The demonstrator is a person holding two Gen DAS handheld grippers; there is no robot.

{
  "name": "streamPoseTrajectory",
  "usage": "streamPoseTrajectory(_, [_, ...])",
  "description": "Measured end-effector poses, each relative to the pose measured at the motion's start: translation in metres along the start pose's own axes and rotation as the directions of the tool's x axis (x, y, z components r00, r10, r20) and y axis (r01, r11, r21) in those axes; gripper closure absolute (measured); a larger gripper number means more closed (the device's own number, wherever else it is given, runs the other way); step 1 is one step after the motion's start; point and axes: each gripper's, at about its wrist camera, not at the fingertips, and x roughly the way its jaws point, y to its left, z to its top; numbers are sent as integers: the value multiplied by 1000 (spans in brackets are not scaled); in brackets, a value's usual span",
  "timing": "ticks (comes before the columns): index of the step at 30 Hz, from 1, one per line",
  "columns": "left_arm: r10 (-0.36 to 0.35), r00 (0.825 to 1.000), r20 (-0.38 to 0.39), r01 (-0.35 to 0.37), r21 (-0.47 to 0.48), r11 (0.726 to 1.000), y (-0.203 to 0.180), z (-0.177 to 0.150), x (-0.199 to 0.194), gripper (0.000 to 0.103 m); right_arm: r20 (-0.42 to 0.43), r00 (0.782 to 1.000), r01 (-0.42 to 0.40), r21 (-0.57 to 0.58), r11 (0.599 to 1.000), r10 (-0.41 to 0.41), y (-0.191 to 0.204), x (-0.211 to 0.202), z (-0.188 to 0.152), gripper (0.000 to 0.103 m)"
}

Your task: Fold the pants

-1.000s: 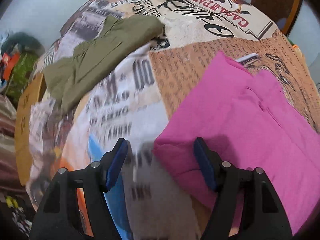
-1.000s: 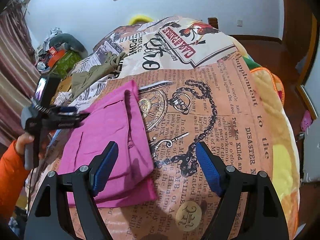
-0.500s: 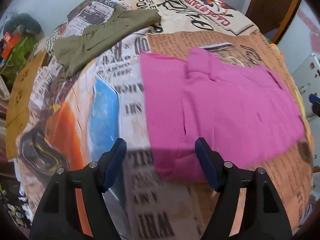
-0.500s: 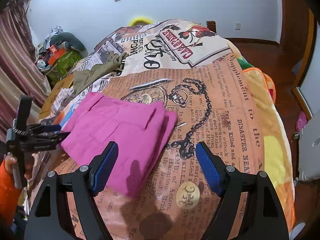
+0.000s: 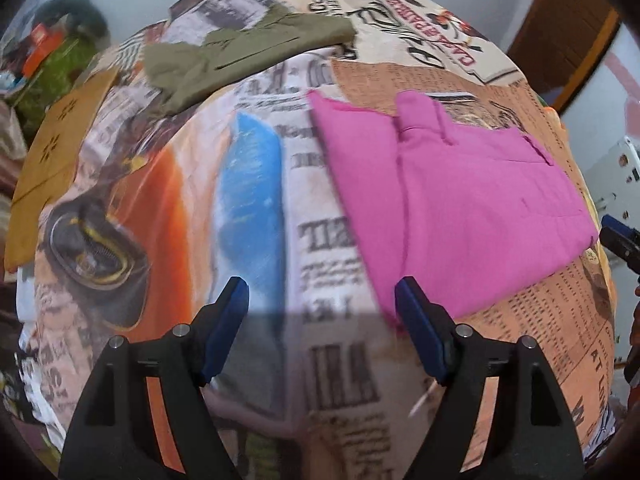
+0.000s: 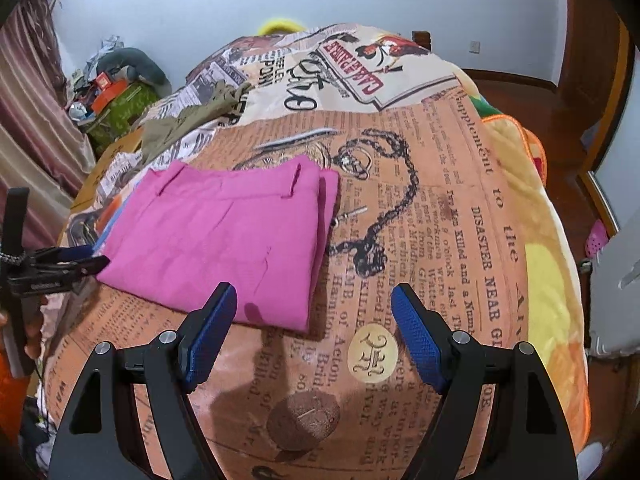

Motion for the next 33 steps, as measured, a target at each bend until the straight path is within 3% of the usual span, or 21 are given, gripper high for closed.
streamPoseTrajectory(4, [-40,999,-8,40,-36,999,9,-1,-9,27,-8,1000,0,-5,1000,0,0,4,-2,26])
streamPoseTrajectory(11, [-65,996,67,64,15,998,-13,25,-27,28,28,999,-31,-18,999,32,2,6,15,28])
streamPoseTrajectory(15, [-83,994,71,79,56,995,-36,48,-15,37,33,998,-53,-48,997,55,8,14,31,42])
streamPoseTrajectory(19, [-101,994,52,97,77,992,-55,64,4,44,17,997,-76,-76,994,78,13,29,44,45])
streamPoseTrajectory(21, [-107,993,45,103,80,991,-61,69,14,45,-4,997,-81,-85,993,81,13,38,46,56])
streamPoseTrajectory(25, [-60,997,45,55,114,992,-69,66,30,46,-45,995,-91,-75,993,88,9,61,44,61])
streamPoseTrajectory(30, [-72,996,60,65,109,992,-63,59,35,46,-52,994,-103,-78,992,99,3,64,41,77])
streamPoseTrajectory(33, [-65,996,58,59,106,993,-63,59,38,46,-55,995,-86,-103,991,81,5,65,41,79])
